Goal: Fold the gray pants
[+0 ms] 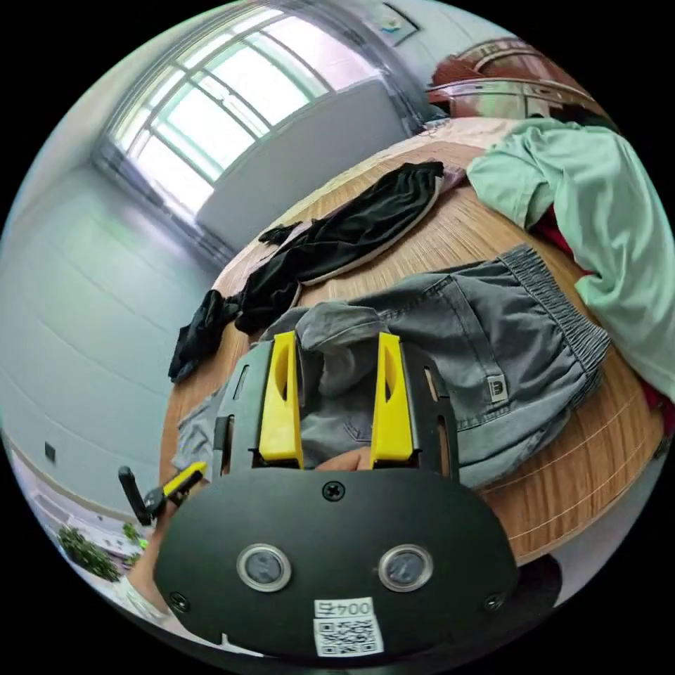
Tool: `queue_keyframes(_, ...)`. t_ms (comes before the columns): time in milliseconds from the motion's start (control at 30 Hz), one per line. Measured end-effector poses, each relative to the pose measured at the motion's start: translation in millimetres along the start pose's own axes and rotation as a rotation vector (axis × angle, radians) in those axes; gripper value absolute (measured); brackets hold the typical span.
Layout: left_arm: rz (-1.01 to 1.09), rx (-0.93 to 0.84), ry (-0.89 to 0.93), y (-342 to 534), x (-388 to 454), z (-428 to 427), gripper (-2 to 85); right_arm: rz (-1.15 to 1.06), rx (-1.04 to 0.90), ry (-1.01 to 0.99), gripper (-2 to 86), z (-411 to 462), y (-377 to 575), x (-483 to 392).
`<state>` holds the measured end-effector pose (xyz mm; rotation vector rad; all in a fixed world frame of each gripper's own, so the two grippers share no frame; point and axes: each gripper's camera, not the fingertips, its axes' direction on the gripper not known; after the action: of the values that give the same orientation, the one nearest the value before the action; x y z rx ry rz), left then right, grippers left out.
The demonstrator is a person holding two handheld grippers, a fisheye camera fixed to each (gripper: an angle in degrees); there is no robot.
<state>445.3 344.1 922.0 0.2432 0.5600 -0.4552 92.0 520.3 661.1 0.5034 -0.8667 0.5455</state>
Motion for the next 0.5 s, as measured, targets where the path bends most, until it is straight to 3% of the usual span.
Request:
queue_keyframes(67,-0.033,0.005,0.016,8,-11,-2,0.2,0.161,-0.118,0.023,13.2,21,-14,18)
queue_keyframes(133,-0.049,0.025,0.037,12,-19,-5,0.2,0.166,-0.199,0.085,3.8,29,-23,19)
queue_keyframes(300,-0.026,0.022,0.038,14,-33,2,0.2,-0.141,-0.061,0.048,1.8,-3,-31,-56)
queue_keyframes(500,-0.087,0.040,0.045,31,-45,4,0.1,-0.568,-0.204,-0.163,2.6,12,19,-224)
